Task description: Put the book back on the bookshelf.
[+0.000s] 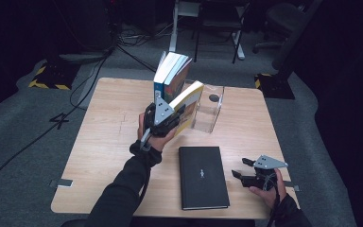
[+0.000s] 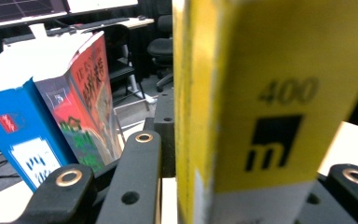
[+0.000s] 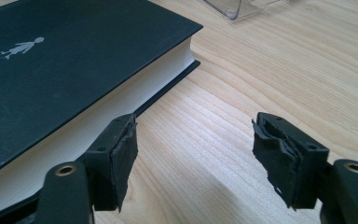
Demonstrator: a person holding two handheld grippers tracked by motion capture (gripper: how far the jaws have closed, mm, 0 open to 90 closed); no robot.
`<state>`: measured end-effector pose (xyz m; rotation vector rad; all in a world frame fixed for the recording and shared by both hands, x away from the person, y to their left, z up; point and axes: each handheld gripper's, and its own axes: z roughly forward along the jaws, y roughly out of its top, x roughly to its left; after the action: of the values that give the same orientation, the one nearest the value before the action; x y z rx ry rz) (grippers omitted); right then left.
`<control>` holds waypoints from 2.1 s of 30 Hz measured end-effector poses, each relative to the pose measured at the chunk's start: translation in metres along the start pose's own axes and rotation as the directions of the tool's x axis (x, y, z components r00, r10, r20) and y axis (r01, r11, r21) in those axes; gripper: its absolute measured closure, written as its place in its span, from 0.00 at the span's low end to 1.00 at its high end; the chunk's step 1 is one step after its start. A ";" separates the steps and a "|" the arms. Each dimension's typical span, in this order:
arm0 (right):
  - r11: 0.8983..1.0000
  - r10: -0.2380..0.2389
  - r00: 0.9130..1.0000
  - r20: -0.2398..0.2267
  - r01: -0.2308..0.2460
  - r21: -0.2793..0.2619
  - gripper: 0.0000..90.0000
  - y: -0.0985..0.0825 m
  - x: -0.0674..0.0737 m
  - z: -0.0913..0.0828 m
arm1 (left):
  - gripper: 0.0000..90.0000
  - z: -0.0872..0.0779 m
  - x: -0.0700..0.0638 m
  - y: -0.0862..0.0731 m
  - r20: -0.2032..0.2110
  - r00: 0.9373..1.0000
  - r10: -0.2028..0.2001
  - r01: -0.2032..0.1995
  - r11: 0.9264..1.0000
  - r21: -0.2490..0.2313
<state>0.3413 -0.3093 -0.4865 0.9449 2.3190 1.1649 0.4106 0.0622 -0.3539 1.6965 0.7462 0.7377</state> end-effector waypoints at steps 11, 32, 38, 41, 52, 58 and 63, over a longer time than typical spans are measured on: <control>1.000 0.002 1.000 0.004 -0.002 0.003 0.35 0.000 0.001 0.001 | 0.83 0.025 0.004 0.008 -0.040 0.998 -0.049 0.049 0.999 -0.011; 1.000 0.000 1.000 -0.004 0.000 0.003 0.36 0.000 0.001 0.001 | 0.83 0.070 0.001 0.015 -0.118 0.990 -0.076 0.076 0.997 -0.006; 1.000 -0.001 1.000 -0.014 0.001 0.000 0.36 0.000 0.002 0.000 | 0.83 0.089 -0.003 0.014 -0.148 0.985 -0.090 0.091 0.996 0.000; 1.000 -0.006 1.000 -0.010 0.006 0.000 0.36 0.000 0.002 0.001 | 0.83 0.099 -0.006 0.014 -0.163 0.982 -0.093 0.096 0.995 0.007; 1.000 -0.017 1.000 -0.013 0.017 0.001 0.36 0.003 0.003 0.003 | 0.83 0.120 -0.005 0.000 -0.179 0.977 -0.118 0.122 0.992 0.014; 1.000 -0.022 1.000 -0.013 0.022 -0.002 0.36 0.004 0.004 0.005 | 0.83 0.130 -0.004 -0.008 -0.169 0.977 -0.131 0.135 0.991 0.009; 1.000 -0.022 1.000 -0.010 0.022 -0.004 0.36 0.004 0.004 0.004 | 0.83 0.130 0.001 -0.022 -0.150 0.975 -0.166 0.166 0.986 -0.013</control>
<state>0.3428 -0.3028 -0.4860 0.9119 2.3277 1.1678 0.5112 -0.0076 -0.4033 1.5683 0.9801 0.7540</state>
